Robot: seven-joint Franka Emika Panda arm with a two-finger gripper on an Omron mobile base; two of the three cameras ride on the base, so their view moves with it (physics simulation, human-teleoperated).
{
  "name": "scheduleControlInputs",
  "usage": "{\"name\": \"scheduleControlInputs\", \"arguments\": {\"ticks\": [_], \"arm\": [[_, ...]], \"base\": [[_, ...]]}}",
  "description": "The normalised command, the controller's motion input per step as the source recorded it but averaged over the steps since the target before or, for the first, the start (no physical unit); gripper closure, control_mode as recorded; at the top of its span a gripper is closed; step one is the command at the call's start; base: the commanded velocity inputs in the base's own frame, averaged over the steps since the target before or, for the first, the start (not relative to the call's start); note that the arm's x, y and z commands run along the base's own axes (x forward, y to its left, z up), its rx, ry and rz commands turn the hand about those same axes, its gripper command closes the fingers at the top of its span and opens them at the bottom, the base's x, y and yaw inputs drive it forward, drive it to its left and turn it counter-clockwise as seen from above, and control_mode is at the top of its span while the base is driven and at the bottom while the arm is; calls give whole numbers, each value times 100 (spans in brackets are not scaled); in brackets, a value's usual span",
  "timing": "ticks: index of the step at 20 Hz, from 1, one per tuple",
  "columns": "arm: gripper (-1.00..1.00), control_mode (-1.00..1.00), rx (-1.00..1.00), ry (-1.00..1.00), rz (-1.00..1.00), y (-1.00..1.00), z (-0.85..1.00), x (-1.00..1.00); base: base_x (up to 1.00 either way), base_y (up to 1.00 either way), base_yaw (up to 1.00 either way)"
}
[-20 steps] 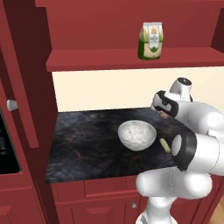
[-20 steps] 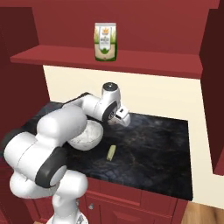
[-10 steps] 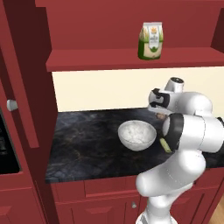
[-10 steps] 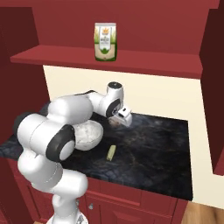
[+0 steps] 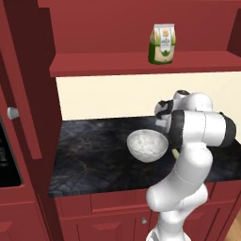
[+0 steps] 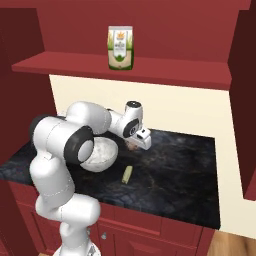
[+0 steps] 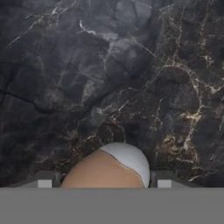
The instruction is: Pick the egg and butter from the fridge and place them by the bowl for mixing.
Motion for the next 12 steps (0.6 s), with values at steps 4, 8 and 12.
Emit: {"name": "scheduleControlInputs", "arguments": {"ticks": [4, 8, 12], "arm": [[100, -100, 0, 0, 1, 0, -32, 21], [100, -100, 0, 0, 7, 0, -31, 15], [-100, -100, -1, 0, 13, -3, -26, 3]], "base": [[0, 0, 0], [0, 0, 0], [0, 0, 0]]}}
